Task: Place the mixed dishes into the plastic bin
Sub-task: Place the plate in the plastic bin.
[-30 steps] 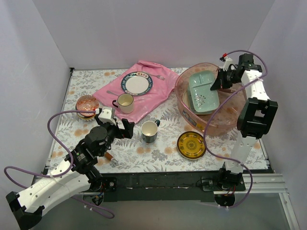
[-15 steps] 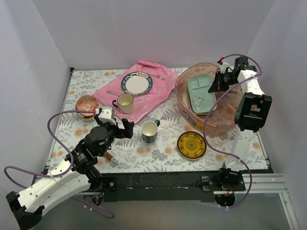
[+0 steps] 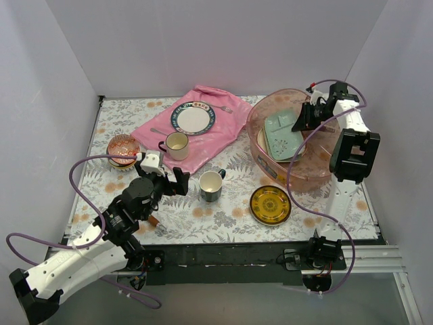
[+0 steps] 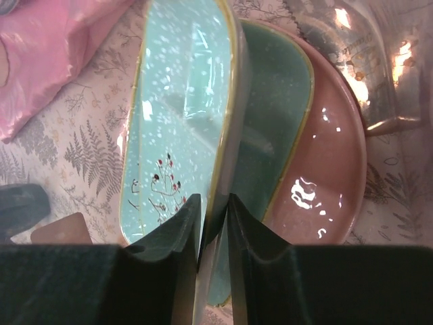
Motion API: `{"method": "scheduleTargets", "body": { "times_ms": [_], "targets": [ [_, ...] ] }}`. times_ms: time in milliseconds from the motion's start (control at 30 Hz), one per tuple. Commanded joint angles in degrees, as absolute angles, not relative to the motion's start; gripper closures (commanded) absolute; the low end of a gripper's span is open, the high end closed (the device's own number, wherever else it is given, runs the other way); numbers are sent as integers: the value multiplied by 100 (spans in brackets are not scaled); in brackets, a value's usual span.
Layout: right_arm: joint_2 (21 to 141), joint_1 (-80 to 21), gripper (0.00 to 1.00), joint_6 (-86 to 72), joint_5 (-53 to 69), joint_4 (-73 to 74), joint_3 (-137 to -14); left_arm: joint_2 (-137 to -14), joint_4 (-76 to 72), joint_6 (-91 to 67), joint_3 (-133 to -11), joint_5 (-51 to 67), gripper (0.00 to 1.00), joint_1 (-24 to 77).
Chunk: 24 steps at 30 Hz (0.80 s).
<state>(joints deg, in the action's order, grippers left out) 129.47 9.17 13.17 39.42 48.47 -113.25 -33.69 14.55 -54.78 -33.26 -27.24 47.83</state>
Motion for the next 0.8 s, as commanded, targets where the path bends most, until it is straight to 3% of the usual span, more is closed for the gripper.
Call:
{"method": "scheduleTargets", "body": {
  "times_ms": [0,267,767],
  "targets": [
    [12990,940,68,1239,4193,4711,-11672,-3393,1389,-5379,-3349,-2848,2,4764],
    [13069,940,60,1239,4113,4711,-11698,-3401,1380,-5370,-3349,-2874,2,4764],
    [12771,940,29,1511,3613,4764,-11566,-3357,1380,-5370,-3349,-2883,2,4764]
  ]
}}
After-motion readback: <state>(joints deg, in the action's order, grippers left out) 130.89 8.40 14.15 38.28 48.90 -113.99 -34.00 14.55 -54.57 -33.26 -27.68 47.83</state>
